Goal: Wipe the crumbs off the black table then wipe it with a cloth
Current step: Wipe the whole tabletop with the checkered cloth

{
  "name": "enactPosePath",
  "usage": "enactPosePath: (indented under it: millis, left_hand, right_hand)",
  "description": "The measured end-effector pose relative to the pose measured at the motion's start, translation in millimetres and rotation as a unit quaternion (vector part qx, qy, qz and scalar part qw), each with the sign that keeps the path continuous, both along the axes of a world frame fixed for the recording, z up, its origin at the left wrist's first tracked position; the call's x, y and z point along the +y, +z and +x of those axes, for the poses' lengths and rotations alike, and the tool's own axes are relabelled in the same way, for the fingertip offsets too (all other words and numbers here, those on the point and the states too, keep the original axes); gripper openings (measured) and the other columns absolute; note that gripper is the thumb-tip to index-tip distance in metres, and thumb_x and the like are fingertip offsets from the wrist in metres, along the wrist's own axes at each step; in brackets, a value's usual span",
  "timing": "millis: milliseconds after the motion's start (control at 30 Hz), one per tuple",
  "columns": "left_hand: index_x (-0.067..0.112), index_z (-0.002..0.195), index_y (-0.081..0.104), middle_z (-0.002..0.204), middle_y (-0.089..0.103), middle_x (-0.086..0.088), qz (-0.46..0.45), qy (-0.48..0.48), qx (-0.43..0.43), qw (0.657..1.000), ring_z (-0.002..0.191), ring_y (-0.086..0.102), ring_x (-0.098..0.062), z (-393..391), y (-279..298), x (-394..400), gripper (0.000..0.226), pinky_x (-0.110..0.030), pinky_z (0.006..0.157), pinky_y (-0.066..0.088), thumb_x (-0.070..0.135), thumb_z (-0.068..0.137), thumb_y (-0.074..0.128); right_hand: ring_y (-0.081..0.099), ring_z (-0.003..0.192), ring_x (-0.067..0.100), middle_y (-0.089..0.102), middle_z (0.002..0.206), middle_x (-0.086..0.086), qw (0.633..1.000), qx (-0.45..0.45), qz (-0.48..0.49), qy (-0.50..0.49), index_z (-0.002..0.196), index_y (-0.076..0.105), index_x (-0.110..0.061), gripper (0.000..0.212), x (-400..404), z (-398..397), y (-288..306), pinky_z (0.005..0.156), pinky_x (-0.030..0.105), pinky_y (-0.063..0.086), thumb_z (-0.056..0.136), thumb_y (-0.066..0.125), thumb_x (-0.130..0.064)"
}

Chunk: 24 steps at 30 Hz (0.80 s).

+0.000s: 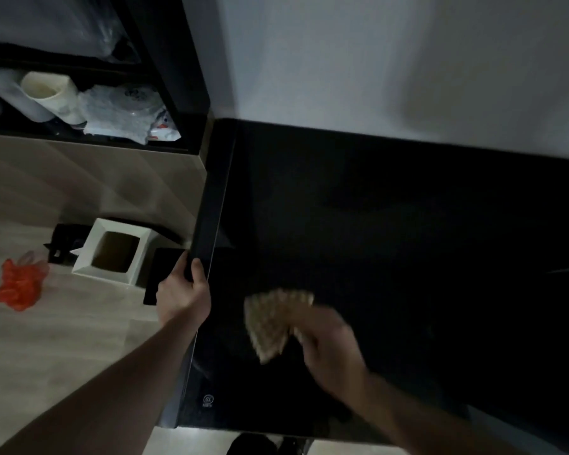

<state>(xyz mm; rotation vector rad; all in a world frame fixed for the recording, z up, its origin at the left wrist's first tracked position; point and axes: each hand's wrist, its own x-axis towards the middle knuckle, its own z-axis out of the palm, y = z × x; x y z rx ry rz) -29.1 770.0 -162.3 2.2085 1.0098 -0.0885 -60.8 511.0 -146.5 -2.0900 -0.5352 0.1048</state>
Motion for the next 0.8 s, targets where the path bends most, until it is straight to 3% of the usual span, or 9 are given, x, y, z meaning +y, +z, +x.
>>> enactPosePath:
  millis: [33, 133, 200, 300, 433, 567, 633, 800]
  left_hand:
    - [0.025, 0.147, 0.054, 0.126, 0.071, -0.016, 0.003, -0.001, -0.002, 1.000, 0.120, 0.063, -0.042, 0, 0, -1, 0.046, -0.046, 0.097, 0.051, 0.042, 0.106, 0.040]
    - [0.026, 0.143, 0.057, 0.117, 0.074, -0.016, 0.001, -0.001, -0.013, 1.000, 0.111, 0.066, -0.042, 1, 1, -2, 0.042, -0.045, 0.091, 0.051, 0.039, 0.106, 0.040]
    - [0.026, 0.141, 0.058, 0.113, 0.075, -0.016, 0.001, 0.001, -0.017, 1.000, 0.108, 0.067, -0.041, 1, -1, -1, 0.041, -0.044, 0.088, 0.052, 0.039, 0.106, 0.040]
    - [0.025, 0.143, 0.057, 0.113, 0.075, -0.016, 0.002, 0.003, -0.017, 1.000, 0.108, 0.067, -0.042, 1, -5, 0, 0.043, -0.044, 0.088, 0.053, 0.039, 0.106, 0.041]
    - [0.029, 0.142, 0.057, 0.110, 0.075, -0.013, 0.002, -0.003, -0.023, 1.000, 0.106, 0.068, -0.040, 1, -7, 2, 0.041, -0.044, 0.087, 0.053, 0.040, 0.106, 0.041]
    - [0.030, 0.139, 0.058, 0.106, 0.075, -0.010, 0.003, -0.005, -0.020, 1.000, 0.104, 0.069, -0.039, 1, -9, 2, 0.039, -0.039, 0.081, 0.050, 0.039, 0.106, 0.040]
    - [0.032, 0.140, 0.057, 0.109, 0.075, -0.009, 0.006, -0.004, -0.012, 1.000, 0.105, 0.069, -0.039, 1, -10, 3, 0.040, -0.042, 0.085, 0.053, 0.041, 0.105, 0.039]
    - [0.028, 0.140, 0.058, 0.111, 0.075, -0.012, 0.012, -0.004, -0.015, 1.000, 0.107, 0.068, -0.041, 1, -6, 1, 0.041, -0.044, 0.088, 0.053, 0.039, 0.105, 0.041]
  right_hand:
    - [0.053, 0.125, -0.019, 0.064, 0.127, -0.030, 0.999, 0.015, -0.007, -0.036, 0.117, 0.077, -0.021, 0.046, 3, 34, 3, 0.105, 0.011, 0.044, 0.089, 0.058, 0.009]
    - [0.065, 0.123, 0.011, 0.071, 0.131, -0.009, 0.992, 0.015, -0.075, -0.100, 0.126, 0.072, -0.026, 0.050, 10, 130, 9, 0.103, 0.034, 0.053, 0.090, 0.059, 0.007]
    - [0.063, 0.127, 0.023, 0.069, 0.135, 0.001, 0.985, 0.005, -0.129, -0.115, 0.130, 0.069, -0.027, 0.052, 15, 182, 5, 0.103, 0.037, 0.053, 0.092, 0.055, 0.005]
    - [0.041, 0.148, 0.031, 0.058, 0.150, 0.006, 0.970, 0.009, -0.227, -0.082, 0.140, 0.063, -0.023, 0.050, 22, 242, -9, 0.118, 0.042, 0.039, 0.095, 0.056, -0.002]
    - [0.009, 0.159, 0.036, 0.014, 0.173, 0.006, 0.933, 0.030, -0.357, -0.043, 0.161, 0.031, -0.030, 0.067, 31, 291, -27, 0.127, 0.056, 0.014, 0.098, 0.052, -0.041]
    - [-0.004, 0.160, 0.034, -0.002, 0.175, 0.003, 0.913, 0.025, -0.403, -0.056, 0.165, 0.012, -0.030, 0.071, 43, 301, -41, 0.128, 0.056, 0.001, 0.103, 0.031, -0.059]
    - [-0.002, 0.161, 0.032, 0.004, 0.175, 0.002, 0.921, -0.006, -0.385, -0.053, 0.165, 0.016, -0.028, 0.070, 45, 281, -47, 0.128, 0.055, 0.001, 0.104, 0.029, -0.060]
    - [0.016, 0.159, 0.025, 0.025, 0.171, -0.001, 0.944, -0.070, -0.321, 0.031, 0.160, 0.036, -0.026, 0.064, 30, 181, -44, 0.127, 0.052, 0.017, 0.101, 0.045, -0.048]
